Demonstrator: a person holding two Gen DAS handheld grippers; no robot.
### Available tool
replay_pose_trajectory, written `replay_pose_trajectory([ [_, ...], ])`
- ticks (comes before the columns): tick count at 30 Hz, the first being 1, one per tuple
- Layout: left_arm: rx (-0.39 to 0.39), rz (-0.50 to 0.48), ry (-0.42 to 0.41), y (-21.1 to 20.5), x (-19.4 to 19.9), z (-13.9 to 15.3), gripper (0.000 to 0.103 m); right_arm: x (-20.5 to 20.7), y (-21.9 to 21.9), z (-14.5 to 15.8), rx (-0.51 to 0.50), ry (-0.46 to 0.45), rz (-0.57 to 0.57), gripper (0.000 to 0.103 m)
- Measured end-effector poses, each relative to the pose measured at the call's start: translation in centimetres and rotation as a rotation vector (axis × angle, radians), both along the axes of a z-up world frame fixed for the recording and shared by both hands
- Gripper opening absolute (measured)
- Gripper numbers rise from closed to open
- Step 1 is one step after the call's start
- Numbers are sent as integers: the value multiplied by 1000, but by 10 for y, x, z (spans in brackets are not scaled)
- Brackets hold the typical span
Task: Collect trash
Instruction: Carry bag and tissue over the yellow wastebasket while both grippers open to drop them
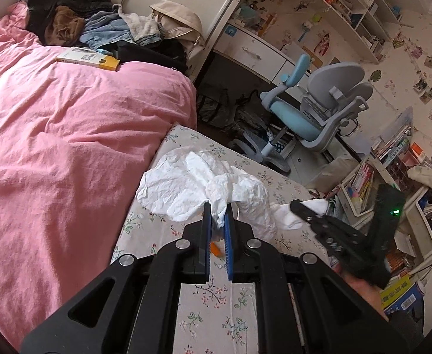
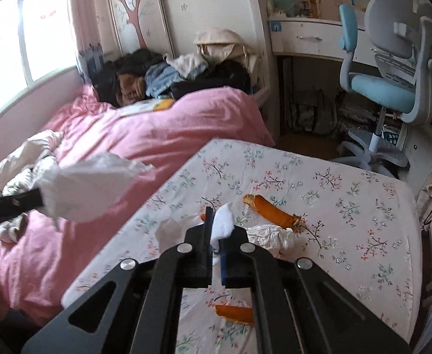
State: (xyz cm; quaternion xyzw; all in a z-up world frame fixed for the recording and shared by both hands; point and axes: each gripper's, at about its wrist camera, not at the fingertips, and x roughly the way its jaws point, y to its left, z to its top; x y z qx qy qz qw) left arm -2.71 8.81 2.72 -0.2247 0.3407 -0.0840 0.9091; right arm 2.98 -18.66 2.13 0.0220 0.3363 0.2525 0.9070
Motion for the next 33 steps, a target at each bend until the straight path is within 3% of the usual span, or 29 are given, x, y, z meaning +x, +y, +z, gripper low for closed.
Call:
replay_pose_trajectory([
  [12,-31,-46,-39,-1,-29,6,7,-58,-26,40,119,-18,17,4],
  [17,-45,-61,-38,-2,-48,1,7,-81,-37,41,172,2,24,4],
  [25,-21,-95,-33,-10,-74,-5,7,-125,-42,15,214,90,45,4],
  [33,20,-130,-3,-27,-99,-17,7,-163,-43,-38,223,221,45,4],
])
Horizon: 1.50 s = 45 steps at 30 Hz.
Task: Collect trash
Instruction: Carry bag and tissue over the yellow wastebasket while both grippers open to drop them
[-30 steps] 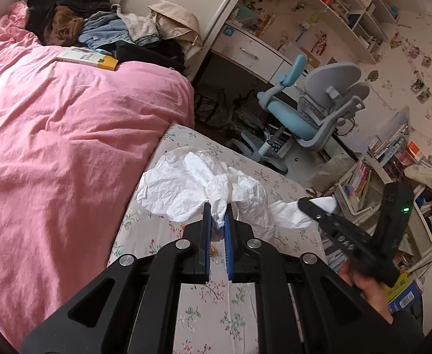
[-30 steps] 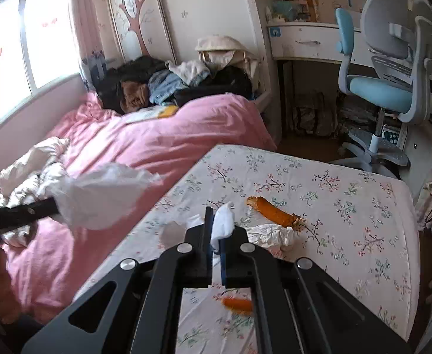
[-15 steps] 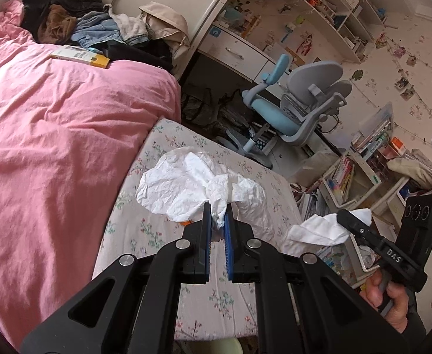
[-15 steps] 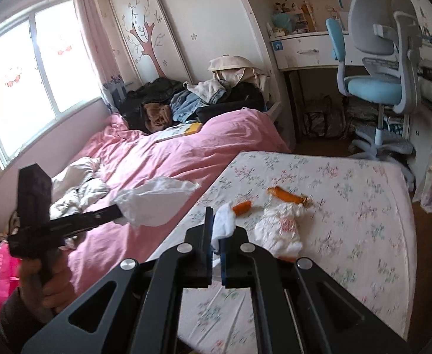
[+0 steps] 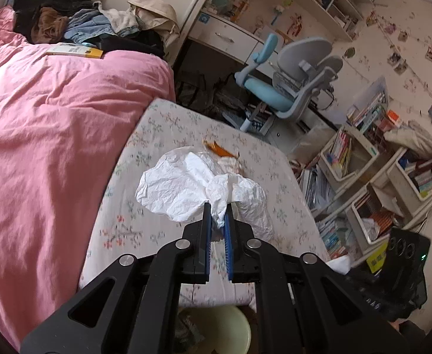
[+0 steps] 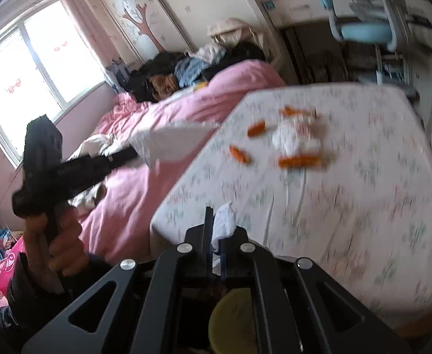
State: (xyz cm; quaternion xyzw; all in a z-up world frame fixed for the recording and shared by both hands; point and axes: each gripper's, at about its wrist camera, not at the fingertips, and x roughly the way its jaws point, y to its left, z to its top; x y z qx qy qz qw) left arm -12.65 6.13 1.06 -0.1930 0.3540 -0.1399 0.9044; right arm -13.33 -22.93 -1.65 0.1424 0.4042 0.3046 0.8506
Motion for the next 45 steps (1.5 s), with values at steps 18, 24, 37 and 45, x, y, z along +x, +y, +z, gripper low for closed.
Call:
replay_pose_trajectory([
  [18,87,-4,12,-18,-39,-12,7,-35,1,-48,-23,106,-1,4],
  [24,129,-16,46,-28,-51,-22,7,-40,8,-60,-62,126,7,5],
  [37,156,-155,359,-88,-94,-95,17,-42,-22,-58,-106,77,-170,62],
  [45,183,-109,325,-86,-95,-88,71,-42,-33,-61,-139,76,-237,75],
])
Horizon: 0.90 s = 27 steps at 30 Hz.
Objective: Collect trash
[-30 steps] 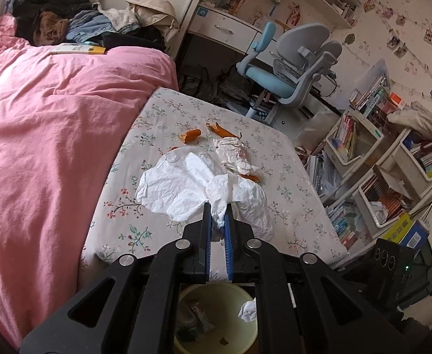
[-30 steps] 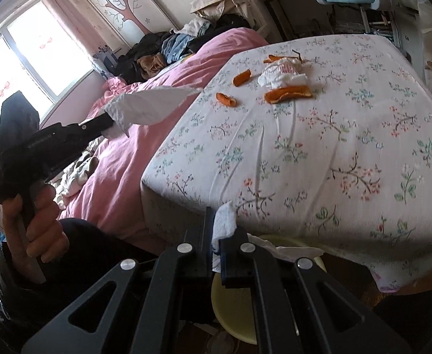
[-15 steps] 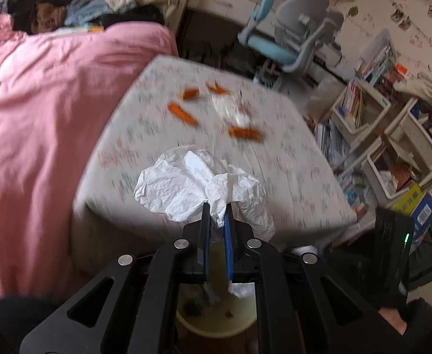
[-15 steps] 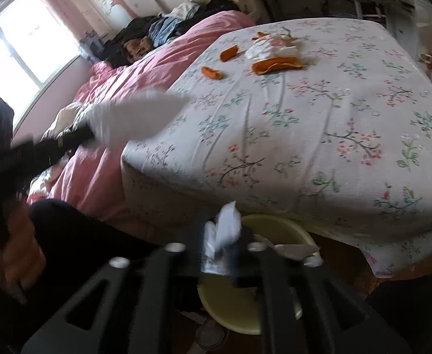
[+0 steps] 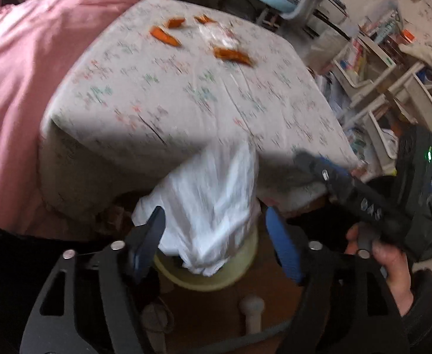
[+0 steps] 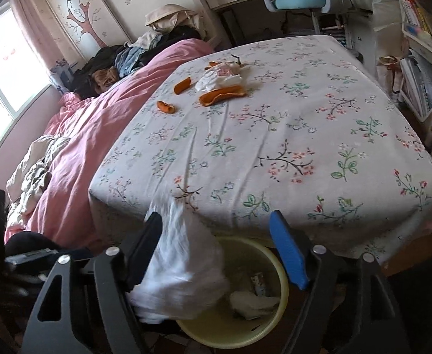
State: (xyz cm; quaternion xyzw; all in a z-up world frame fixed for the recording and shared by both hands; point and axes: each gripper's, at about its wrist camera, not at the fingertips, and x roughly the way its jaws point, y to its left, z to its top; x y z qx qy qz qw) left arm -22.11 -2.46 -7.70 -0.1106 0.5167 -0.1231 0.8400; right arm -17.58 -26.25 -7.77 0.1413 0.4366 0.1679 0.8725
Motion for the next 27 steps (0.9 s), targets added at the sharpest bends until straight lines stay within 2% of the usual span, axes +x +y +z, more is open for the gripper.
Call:
replay_pose_trajectory([
  [3,65,54,-89,6,15,22,79,1,0,-3,-25,3,-6,76],
  [6,114,150,-203,19,36,50,89,2,5,-5,-64,-7,-7,79],
  [10,133,261,-288,39,71,77,91,2,13,-7,-120,-28,6,81],
  [12,157,307,-329,47,81,80,95,2,19,-9,-152,-38,20,83],
  [14,172,354,-295,58,87,66,96,2,25,-10,-178,-49,35,83],
  [17,120,381,-162,71,93,41,96,3,31,-14,-193,-49,55,85],
  [19,110,375,-158,72,92,39,96,4,35,-17,-194,-40,62,86],
  [22,139,364,-187,67,88,41,96,3,40,-20,-202,-36,75,87],
  [27,151,346,-169,64,85,34,96,0,44,-18,-216,-52,86,87],
])
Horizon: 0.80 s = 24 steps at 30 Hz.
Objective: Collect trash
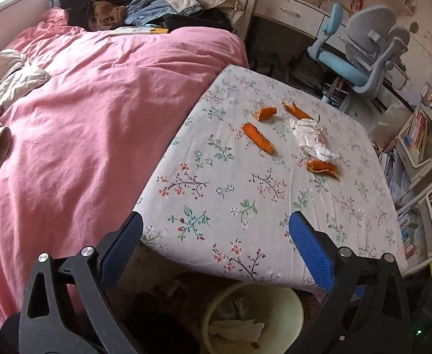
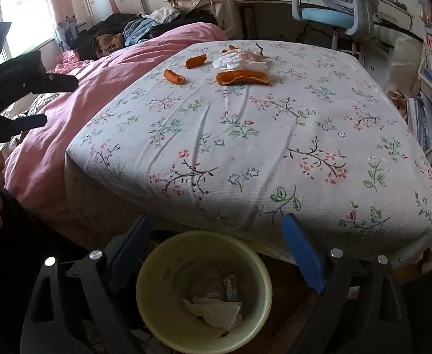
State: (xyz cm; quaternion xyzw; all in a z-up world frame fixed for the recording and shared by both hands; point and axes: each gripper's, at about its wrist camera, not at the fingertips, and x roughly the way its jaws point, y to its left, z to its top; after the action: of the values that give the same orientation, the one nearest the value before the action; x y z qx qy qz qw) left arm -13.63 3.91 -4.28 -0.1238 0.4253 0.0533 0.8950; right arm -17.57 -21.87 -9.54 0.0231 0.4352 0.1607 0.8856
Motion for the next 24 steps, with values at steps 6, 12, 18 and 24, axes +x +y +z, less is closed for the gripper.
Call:
replay_pose_trajectory([
  [6,11,4,3,-1,-1,-2,96,-3,0,2,1,-7,-2,87],
  [12,15,2,6,-2,0,-3,96,-4,0,2,-5,-6,-2,87],
  [18,18,-7,6,-3,0,-4,96,-5,2,1,-11,-7,0,87],
  [24,19,-15,10,-3,1,-5,96,-4,3,0,-15,-5,1,88],
])
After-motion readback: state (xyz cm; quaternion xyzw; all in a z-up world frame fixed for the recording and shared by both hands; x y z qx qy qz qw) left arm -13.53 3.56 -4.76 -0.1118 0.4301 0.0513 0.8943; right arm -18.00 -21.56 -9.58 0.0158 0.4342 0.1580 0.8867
